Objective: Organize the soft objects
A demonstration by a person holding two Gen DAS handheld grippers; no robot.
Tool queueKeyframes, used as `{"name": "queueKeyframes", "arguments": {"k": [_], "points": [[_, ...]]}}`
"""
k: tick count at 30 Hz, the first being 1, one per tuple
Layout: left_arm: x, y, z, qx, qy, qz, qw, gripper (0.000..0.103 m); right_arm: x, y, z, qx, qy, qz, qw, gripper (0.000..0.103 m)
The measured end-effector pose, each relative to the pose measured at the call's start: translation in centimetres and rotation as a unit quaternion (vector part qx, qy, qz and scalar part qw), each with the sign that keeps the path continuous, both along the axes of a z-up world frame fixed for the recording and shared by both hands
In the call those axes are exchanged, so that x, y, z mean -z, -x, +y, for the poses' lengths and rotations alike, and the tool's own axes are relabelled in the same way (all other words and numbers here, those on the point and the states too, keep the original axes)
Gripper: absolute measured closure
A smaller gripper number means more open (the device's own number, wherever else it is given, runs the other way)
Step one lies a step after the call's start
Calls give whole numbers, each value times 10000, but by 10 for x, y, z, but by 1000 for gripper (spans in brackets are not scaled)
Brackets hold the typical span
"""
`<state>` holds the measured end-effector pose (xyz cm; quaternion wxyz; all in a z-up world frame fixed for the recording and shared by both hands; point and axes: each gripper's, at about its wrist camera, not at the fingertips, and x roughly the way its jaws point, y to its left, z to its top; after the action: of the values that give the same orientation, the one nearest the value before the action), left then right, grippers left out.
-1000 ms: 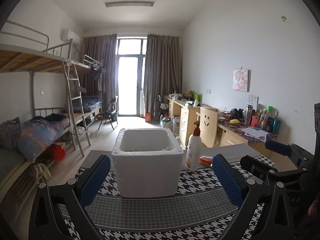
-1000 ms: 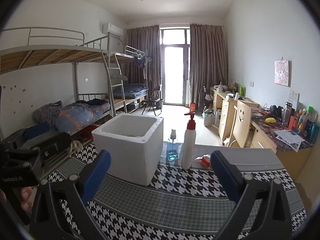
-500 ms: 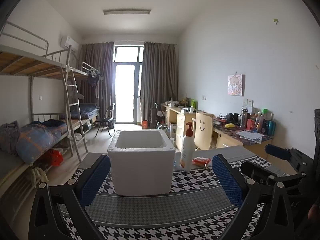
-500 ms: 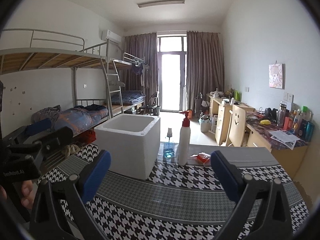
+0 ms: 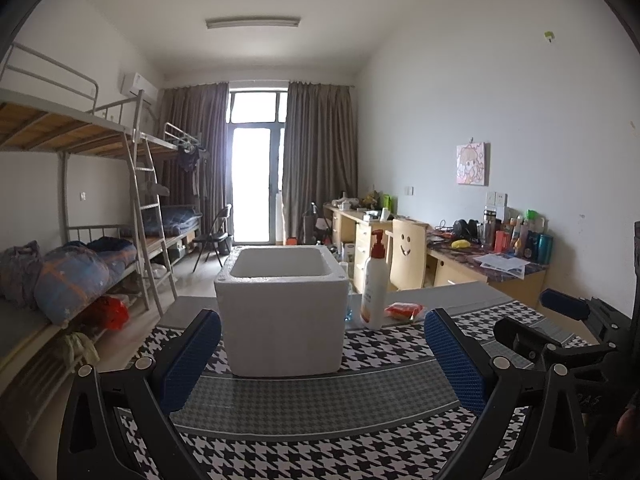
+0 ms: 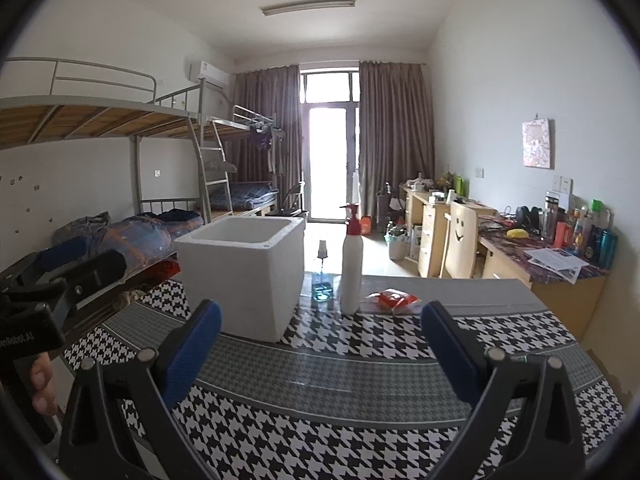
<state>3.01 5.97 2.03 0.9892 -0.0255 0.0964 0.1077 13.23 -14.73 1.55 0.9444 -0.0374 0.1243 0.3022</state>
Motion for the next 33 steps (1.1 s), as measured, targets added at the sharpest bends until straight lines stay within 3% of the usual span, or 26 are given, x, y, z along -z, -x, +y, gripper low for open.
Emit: {"name": "queueKeyframes", "arguments": {"k": [33], "points": [[14, 2, -2, -42, -42, 159, 9999, 1, 18, 2, -11, 361, 56, 112, 9993, 2]]}}
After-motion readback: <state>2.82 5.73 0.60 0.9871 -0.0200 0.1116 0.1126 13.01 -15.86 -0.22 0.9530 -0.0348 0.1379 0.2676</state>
